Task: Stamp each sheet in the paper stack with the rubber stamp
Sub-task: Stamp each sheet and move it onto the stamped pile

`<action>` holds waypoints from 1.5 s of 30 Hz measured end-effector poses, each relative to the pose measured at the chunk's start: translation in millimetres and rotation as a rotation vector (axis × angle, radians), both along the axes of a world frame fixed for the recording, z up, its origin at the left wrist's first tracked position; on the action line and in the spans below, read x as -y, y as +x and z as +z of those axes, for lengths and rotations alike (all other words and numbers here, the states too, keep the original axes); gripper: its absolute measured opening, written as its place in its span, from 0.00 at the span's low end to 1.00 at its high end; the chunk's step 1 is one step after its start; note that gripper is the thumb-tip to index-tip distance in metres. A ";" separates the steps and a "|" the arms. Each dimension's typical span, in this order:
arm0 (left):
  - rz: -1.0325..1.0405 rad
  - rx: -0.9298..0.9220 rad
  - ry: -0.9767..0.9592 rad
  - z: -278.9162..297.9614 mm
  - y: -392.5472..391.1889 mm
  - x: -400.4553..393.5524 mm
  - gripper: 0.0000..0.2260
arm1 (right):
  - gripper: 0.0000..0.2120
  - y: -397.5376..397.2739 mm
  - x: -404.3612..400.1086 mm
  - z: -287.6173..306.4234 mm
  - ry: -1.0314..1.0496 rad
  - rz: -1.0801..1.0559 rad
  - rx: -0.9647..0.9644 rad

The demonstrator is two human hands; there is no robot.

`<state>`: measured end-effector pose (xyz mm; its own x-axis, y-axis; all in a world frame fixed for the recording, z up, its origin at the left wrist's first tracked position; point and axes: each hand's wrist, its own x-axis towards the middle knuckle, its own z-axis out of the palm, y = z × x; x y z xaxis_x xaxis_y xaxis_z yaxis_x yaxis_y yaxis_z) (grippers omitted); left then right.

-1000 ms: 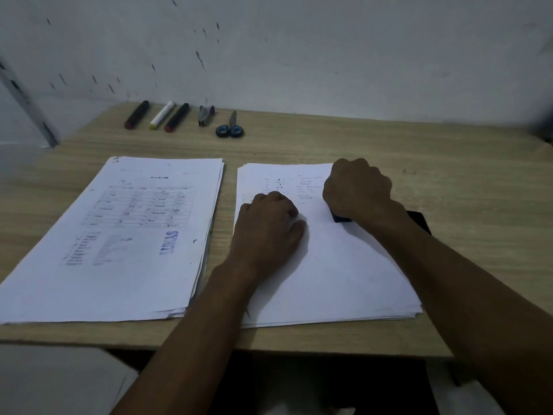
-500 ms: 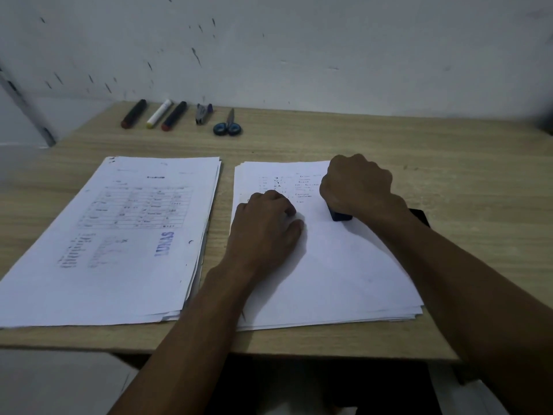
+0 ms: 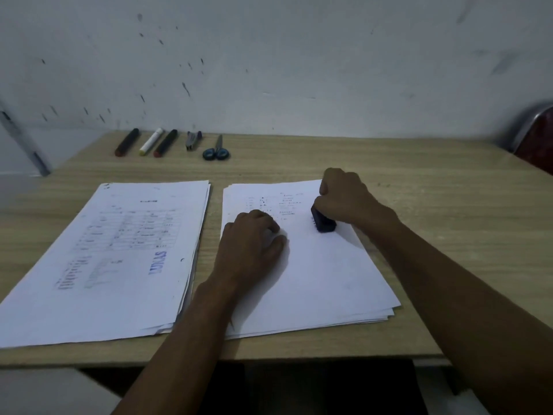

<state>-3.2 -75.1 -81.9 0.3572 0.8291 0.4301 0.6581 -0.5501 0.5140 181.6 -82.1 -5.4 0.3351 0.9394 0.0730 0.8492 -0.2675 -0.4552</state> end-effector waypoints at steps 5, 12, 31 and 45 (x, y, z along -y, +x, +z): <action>-0.034 -0.026 -0.009 2.5 -3.0 -1.0 0.07 | 0.09 27.4 29.5 -5.8 0.415 -0.208 -0.233; -0.042 -0.011 -0.001 0.5 -3.1 -4.4 0.09 | 0.08 79.6 64.8 2.0 0.500 -0.369 -0.126; -0.062 0.001 0.031 -6.4 -0.7 -7.4 0.09 | 0.06 75.2 61.8 -19.3 0.290 -0.355 -0.048; -0.048 -0.003 0.026 -5.0 -1.3 -5.6 0.09 | 0.15 9.4 106.6 -18.3 0.244 -0.375 0.028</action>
